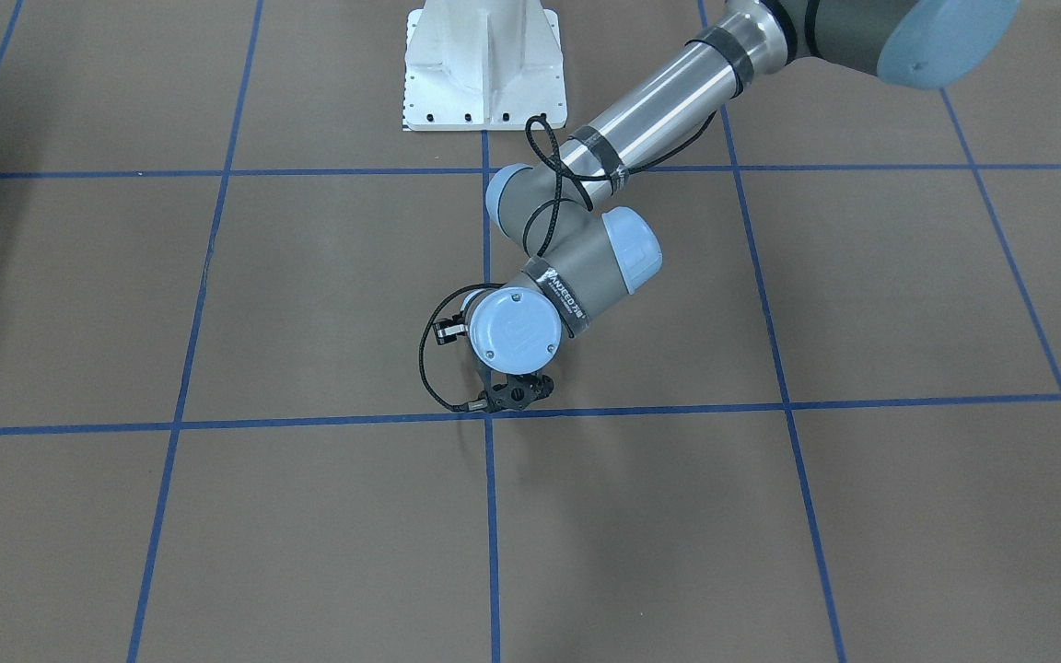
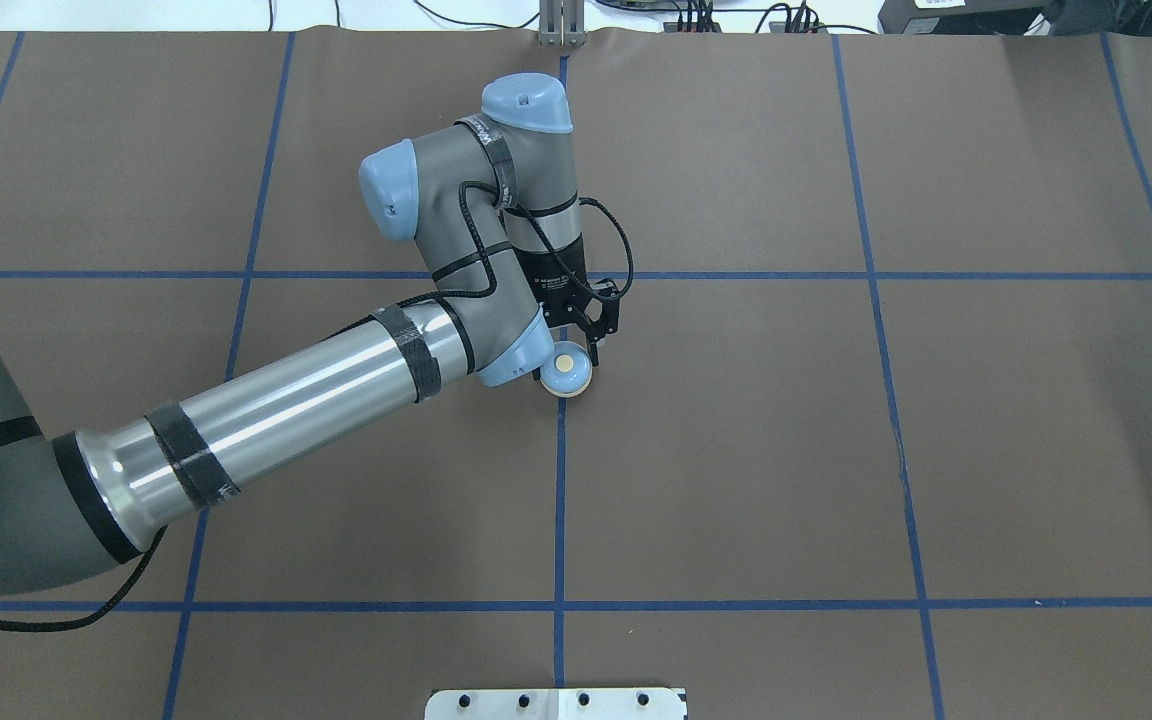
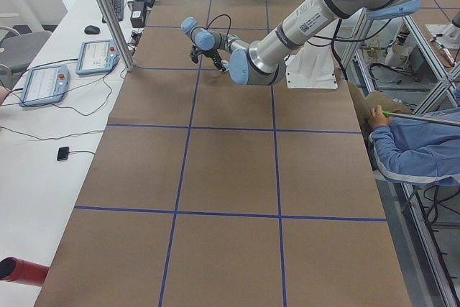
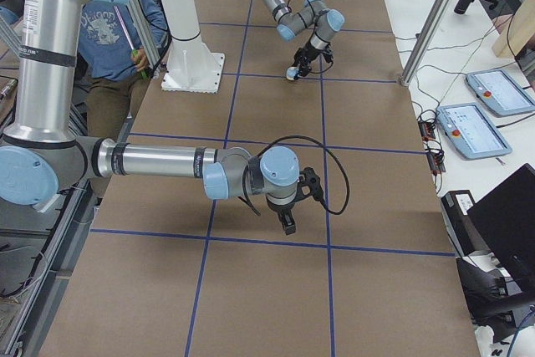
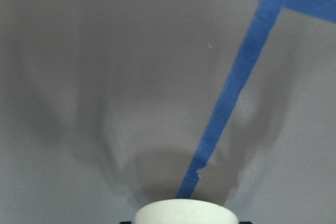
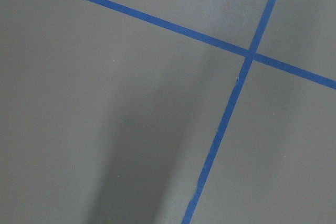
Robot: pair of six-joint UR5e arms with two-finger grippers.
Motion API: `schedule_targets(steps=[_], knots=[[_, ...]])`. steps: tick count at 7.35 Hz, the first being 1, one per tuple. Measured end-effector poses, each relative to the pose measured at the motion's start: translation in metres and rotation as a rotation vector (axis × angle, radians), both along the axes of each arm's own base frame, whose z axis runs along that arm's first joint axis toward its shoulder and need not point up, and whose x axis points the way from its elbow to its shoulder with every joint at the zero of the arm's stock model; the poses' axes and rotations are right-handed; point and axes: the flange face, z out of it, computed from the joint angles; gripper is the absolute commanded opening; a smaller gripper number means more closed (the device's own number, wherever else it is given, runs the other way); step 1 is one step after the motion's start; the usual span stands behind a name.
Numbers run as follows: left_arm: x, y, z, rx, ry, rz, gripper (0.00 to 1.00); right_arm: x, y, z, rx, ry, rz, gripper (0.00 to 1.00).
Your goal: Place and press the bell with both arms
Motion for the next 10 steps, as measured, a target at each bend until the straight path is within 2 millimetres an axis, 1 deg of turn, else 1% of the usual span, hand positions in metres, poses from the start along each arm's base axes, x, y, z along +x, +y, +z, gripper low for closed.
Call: schedule_targets(steps=[1,2,4,5,6,7,8,9,10], knots=[[-0.001,-0.001,0.0,0.0,0.0,-0.002,0.75,-0.002,-0.003,-0.003,0.002,-0.001,0.0,1.0],[-0.002,-0.002,-0.001,0.002,0.003,-0.004,0.86,-0.007,-0.008,-0.008,0.003,-0.003,0.001,1.0],[-0.004,-0.003,-0.003,0.007,0.008,-0.006,0.88,-0.016,-0.017,-0.017,-0.003,-0.007,0.009,1.0],[-0.009,-0.008,-0.006,0.01,0.013,-0.013,0.9,-0.02,-0.021,-0.021,-0.001,-0.01,0.013,1.0],[-0.02,-0.015,-0.014,0.018,0.027,-0.027,0.92,-0.027,-0.029,-0.032,-0.007,-0.016,0.027,1.0],[-0.039,-0.021,-0.029,0.038,0.056,-0.045,0.92,-0.041,-0.044,-0.05,-0.024,-0.026,0.053,1.0],[-0.065,-0.022,-0.035,0.068,0.094,-0.065,0.99,-0.064,-0.062,-0.074,-0.042,-0.036,0.084,1.0],[-0.102,-0.012,-0.025,0.106,0.137,-0.085,0.99,-0.1,-0.078,-0.104,-0.06,-0.037,0.114,1.0],[-0.149,0.003,-0.001,0.145,0.171,-0.112,0.99,-0.142,-0.09,-0.138,-0.069,-0.035,0.14,1.0]])
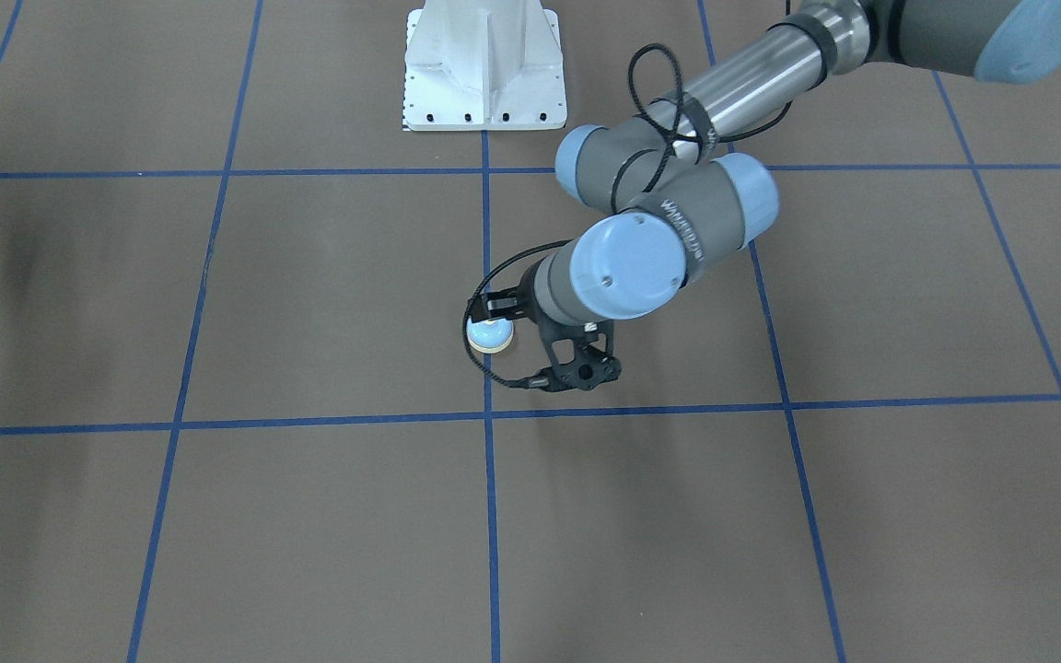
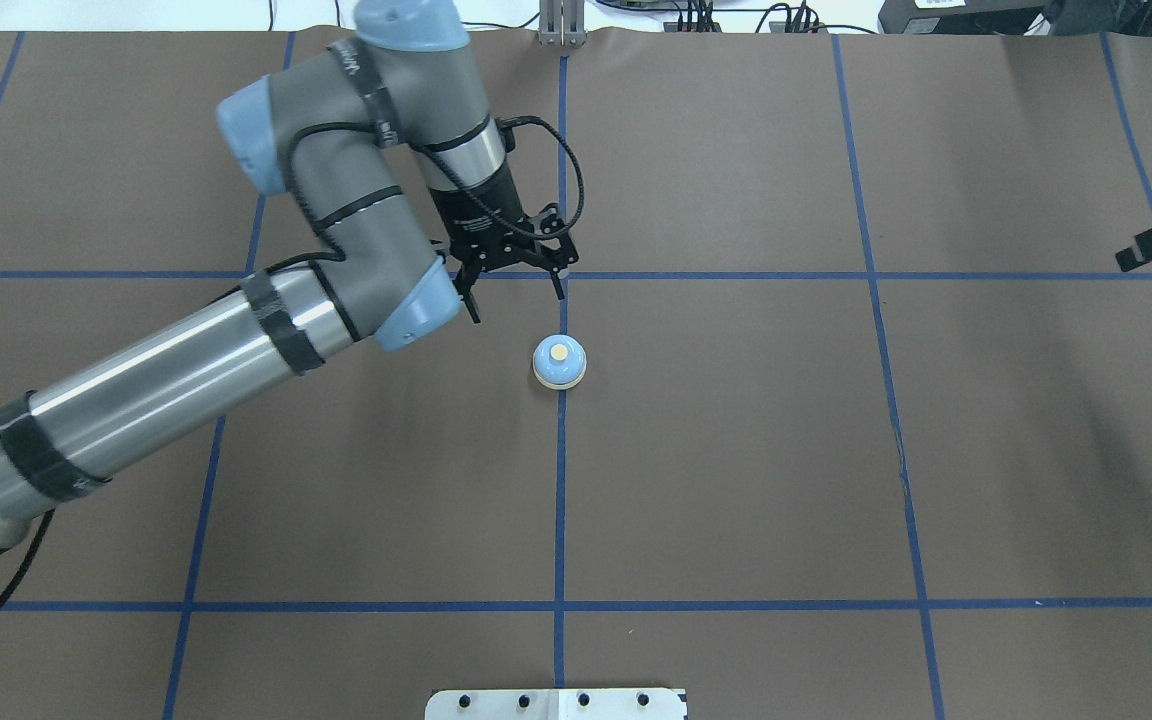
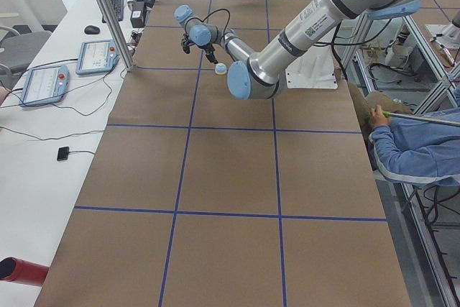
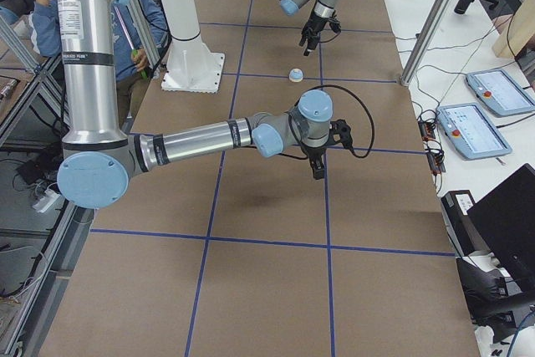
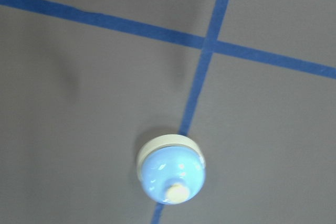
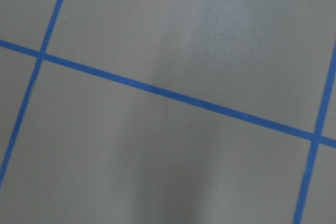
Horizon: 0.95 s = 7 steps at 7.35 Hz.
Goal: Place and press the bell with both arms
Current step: 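Withdraw the left arm while the right arm moves above the bell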
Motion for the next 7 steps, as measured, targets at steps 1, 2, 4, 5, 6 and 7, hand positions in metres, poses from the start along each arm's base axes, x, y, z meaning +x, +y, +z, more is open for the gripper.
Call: schedule_targets(steps=[1,2,4,5,6,7], knots=[[-0.061,0.021,0.035,0.044,0.026,-0.032,1.0,-0.049,-0.01,-0.041,-0.009,-0.008,0.031,0.99],[-0.117,0.038,0.068,0.094,0.04,-0.055,1.0,-0.102,-0.01,-0.082,-0.022,-0.018,0.065,0.88],[-0.216,0.06,0.139,0.207,0.039,-0.067,1.0,-0.212,0.016,-0.152,-0.058,-0.052,0.122,0.08],[-0.255,0.07,0.175,0.249,0.022,-0.066,1.0,-0.265,0.038,-0.183,-0.083,-0.069,0.155,0.0],[-0.29,0.079,0.208,0.286,0.005,-0.06,1.0,-0.31,0.061,-0.211,-0.104,-0.075,0.18,0.0],[-0.317,0.088,0.237,0.319,-0.009,-0.047,1.0,-0.346,0.08,-0.237,-0.125,-0.067,0.191,0.0]])
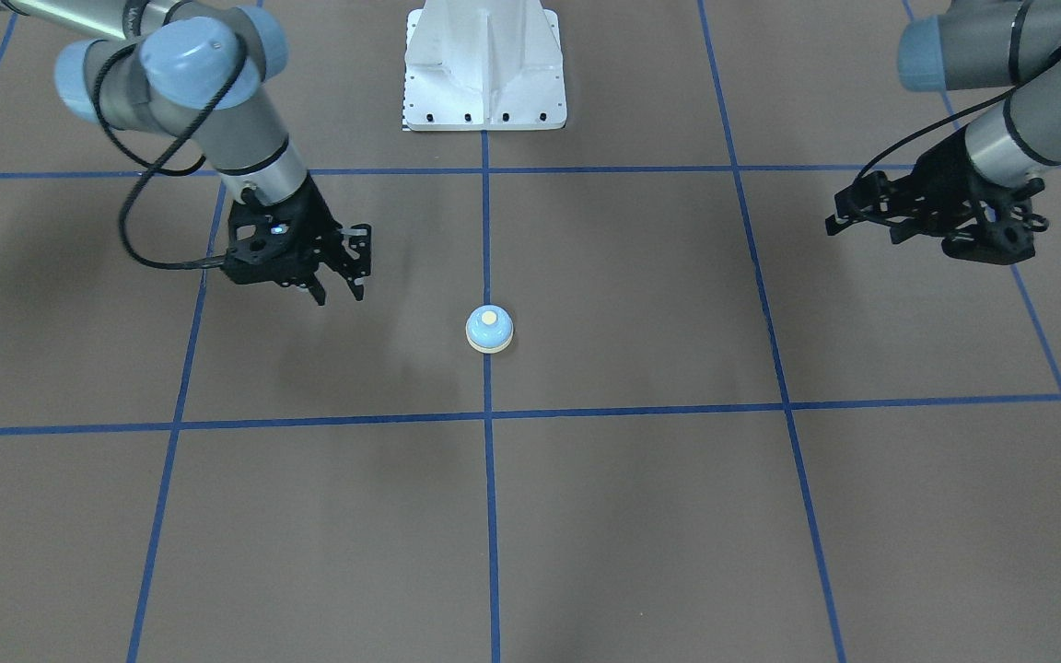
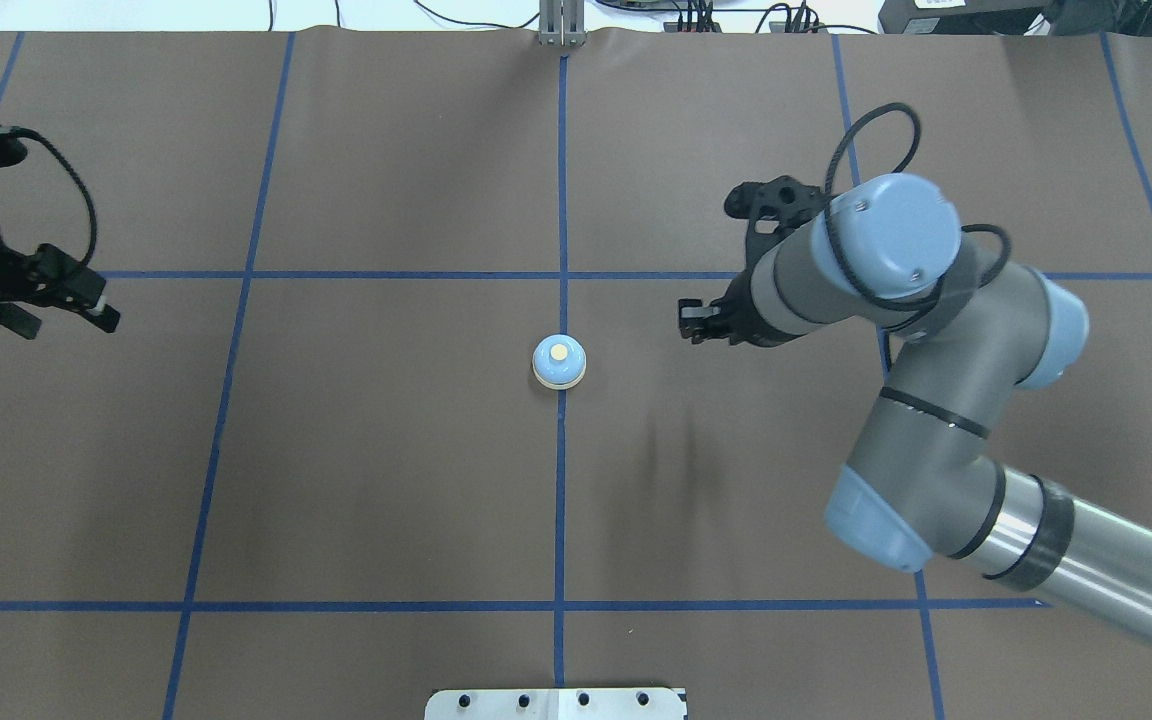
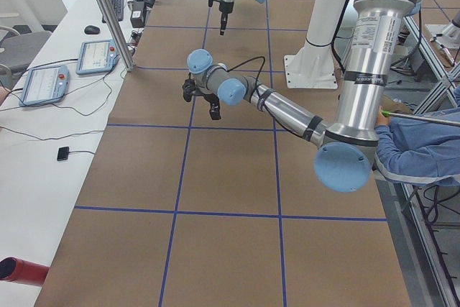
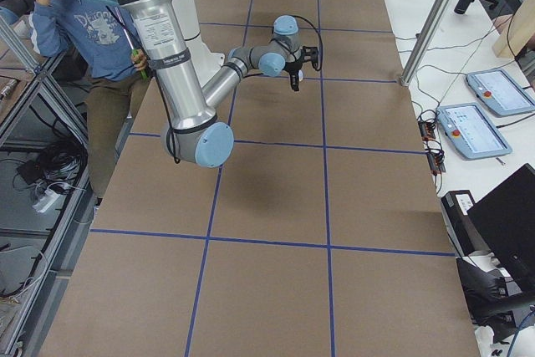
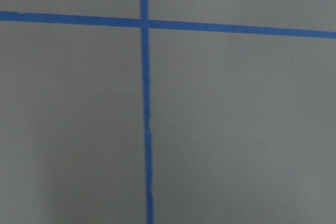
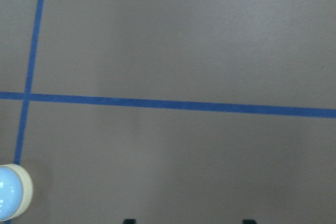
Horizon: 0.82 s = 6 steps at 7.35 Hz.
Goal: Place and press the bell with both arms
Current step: 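Withdraw the left arm while the right arm moves above the bell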
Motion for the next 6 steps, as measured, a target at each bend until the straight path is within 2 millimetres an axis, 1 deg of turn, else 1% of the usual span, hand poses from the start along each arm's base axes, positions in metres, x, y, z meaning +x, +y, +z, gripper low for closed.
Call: schedule_targets(steps=[1,2,3,4,6], knots=[[-0.017,0.007,0.02,0.02,-0.012,0.011,1.0,-0.026,0.01,-0.021,-0.027,0.007,0.004,0.0],[-0.025,0.011,0.031,0.028,-0.018,0.018,1.0,-0.054,0.008,-0.04,-0.055,0.011,0.013,0.0],[-0.029,0.014,0.036,0.03,-0.022,0.021,1.0,-0.083,-0.002,-0.06,-0.085,0.016,0.027,0.0],[-0.03,0.015,0.039,0.028,-0.024,0.021,1.0,-0.104,-0.01,-0.072,-0.11,0.024,0.039,0.0],[-0.034,0.017,0.044,0.021,-0.028,0.016,1.0,-0.124,-0.02,-0.08,-0.138,0.035,0.052,0.0]])
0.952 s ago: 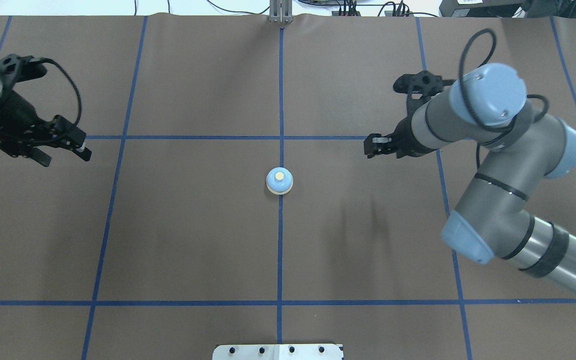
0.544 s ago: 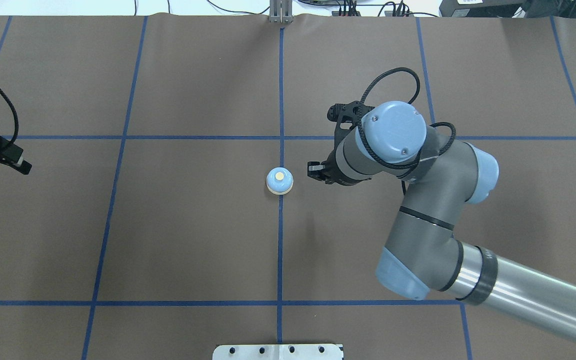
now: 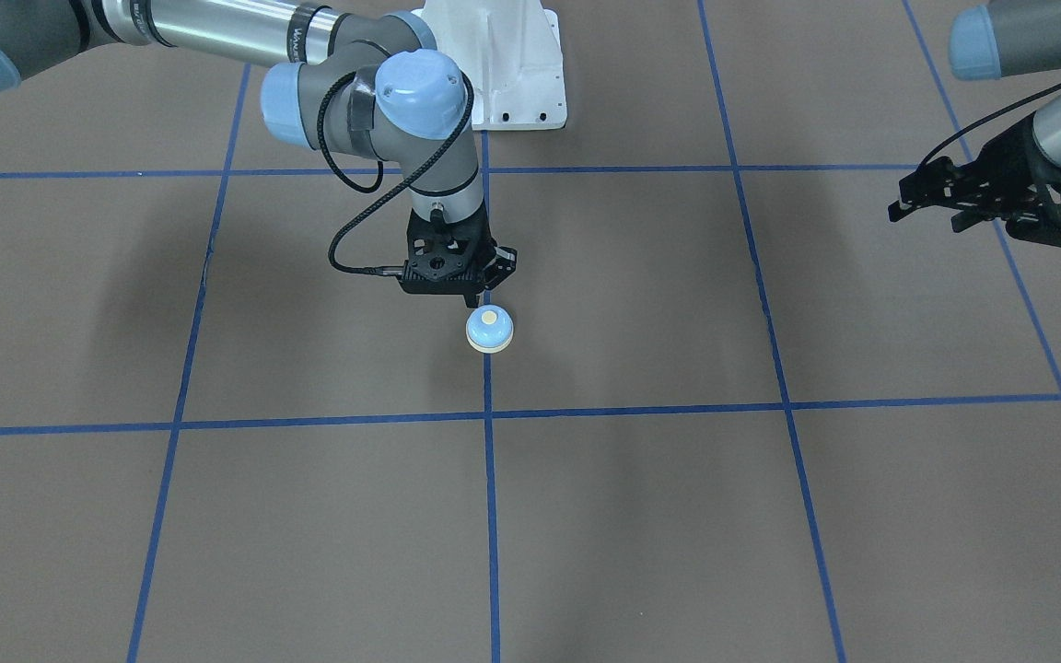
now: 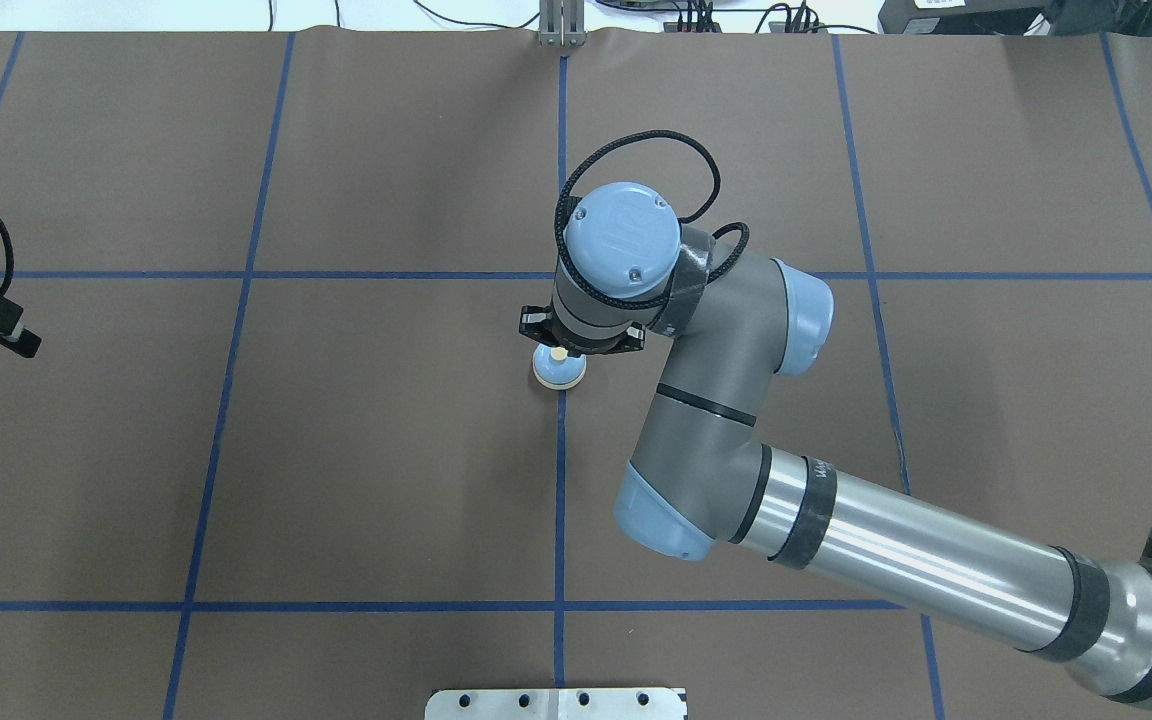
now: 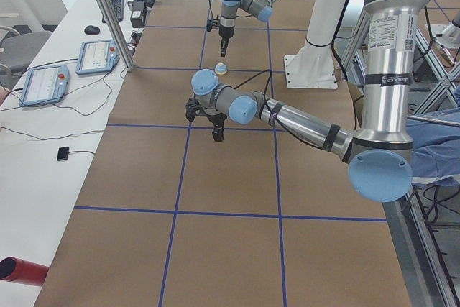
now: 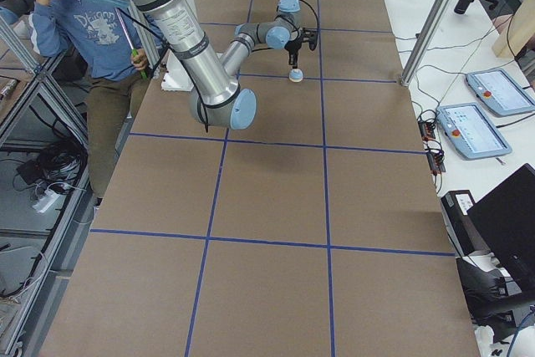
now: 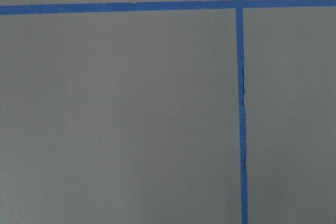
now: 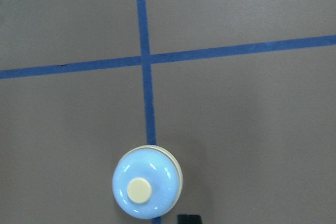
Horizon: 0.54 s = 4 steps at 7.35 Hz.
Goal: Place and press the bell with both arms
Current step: 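Withdraw the left arm while the right arm moves above the bell, then press down on the bell's top with the right gripper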
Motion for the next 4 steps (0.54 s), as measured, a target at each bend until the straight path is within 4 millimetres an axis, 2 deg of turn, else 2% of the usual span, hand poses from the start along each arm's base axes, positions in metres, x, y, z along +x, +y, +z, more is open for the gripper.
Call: schedule_targets(steps=[2,4], knots=[[-0.001,0.001,0.002,-0.001,-0.006,-0.003,1.0,-0.018,-0.008,-0.003,-0.018,0.018,0.003,0.0],[-0.002,0.001,0.003,-0.001,-0.008,-0.004,1.0,-0.026,-0.009,0.002,-0.027,0.034,0.0,0.0]])
